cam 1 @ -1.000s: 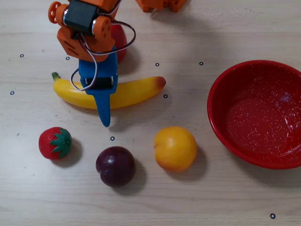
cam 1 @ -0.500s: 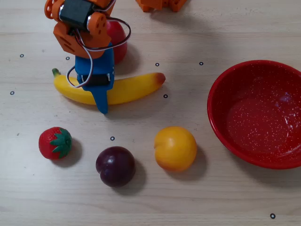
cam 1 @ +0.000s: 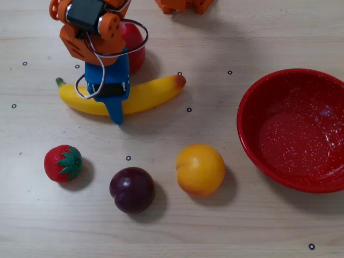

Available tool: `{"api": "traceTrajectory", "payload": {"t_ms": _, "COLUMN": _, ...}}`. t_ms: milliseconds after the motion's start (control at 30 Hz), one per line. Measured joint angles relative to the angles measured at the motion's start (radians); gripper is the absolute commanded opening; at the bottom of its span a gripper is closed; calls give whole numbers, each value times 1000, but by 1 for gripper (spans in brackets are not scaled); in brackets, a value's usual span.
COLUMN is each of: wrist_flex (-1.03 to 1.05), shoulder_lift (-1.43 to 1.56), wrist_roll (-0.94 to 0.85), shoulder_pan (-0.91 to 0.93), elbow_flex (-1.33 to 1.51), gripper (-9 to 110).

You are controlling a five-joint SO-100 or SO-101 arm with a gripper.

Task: Put the banana in the red bowl.

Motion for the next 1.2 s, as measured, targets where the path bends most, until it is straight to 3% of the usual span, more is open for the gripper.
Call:
{"api": "traceTrajectory", "payload": {"t_ms": 400, "wrist_flex": 221, "shoulder_lift": 35, "wrist_roll": -206, "shoulder_pan": 31, "elbow_flex": -319, "gripper": 0}}
{"api": "traceTrajectory", "payload": {"t_ms": 700, "wrist_flex": 227, "shoulder_lift": 184, "wrist_roll": -337, "shoulder_pan": 149, "elbow_flex": -439, "gripper": 0}}
{"api": "traceTrajectory", "payload": {"t_ms": 1200, "wrist_flex": 138, "shoulder_lift": 379, "wrist_roll": -405, "shoulder_pan": 624, "elbow_flex": -318, "gripper": 0}}
